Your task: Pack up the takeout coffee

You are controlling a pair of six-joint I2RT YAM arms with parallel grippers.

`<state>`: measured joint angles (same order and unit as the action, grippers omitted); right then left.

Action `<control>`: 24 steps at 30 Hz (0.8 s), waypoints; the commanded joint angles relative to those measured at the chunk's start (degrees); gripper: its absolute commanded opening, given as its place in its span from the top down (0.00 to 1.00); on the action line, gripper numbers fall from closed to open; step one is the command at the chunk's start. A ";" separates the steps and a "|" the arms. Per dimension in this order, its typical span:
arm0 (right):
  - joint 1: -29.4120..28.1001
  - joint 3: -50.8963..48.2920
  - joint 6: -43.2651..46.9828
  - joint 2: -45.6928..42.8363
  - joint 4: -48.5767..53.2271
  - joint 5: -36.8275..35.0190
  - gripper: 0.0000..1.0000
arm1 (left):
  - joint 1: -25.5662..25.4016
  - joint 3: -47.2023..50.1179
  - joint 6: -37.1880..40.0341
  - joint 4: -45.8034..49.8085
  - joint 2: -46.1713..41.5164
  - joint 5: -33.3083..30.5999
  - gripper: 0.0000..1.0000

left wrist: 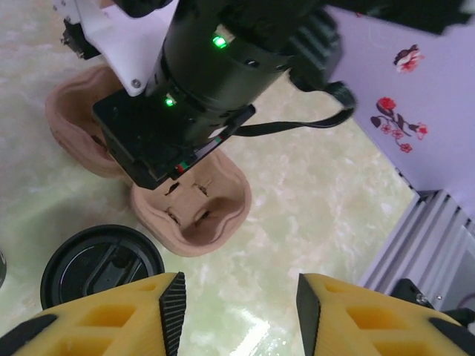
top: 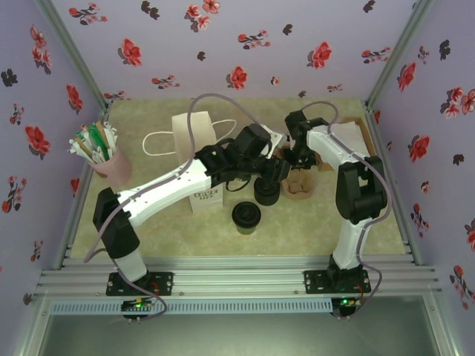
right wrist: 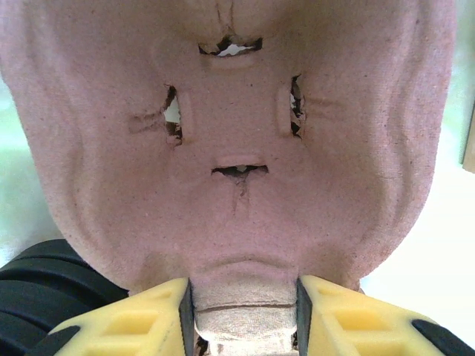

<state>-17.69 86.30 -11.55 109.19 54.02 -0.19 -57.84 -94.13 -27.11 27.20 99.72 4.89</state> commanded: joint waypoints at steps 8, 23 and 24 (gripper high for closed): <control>2.04 -8.81 -1.26 -6.21 0.00 -1.15 0.62 | 2.53 0.35 -3.77 -4.62 5.79 -0.56 0.55; 4.44 -17.88 -4.53 -13.78 -2.43 0.19 0.60 | 5.49 -6.46 -10.55 -7.49 16.98 11.37 0.57; 4.47 -18.01 -4.64 -13.75 -2.59 0.27 0.60 | 5.66 -6.71 -11.46 -8.17 17.62 12.27 0.58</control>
<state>-13.72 69.69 -14.66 95.96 50.33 0.01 -53.49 -98.54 -34.98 22.11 115.26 11.99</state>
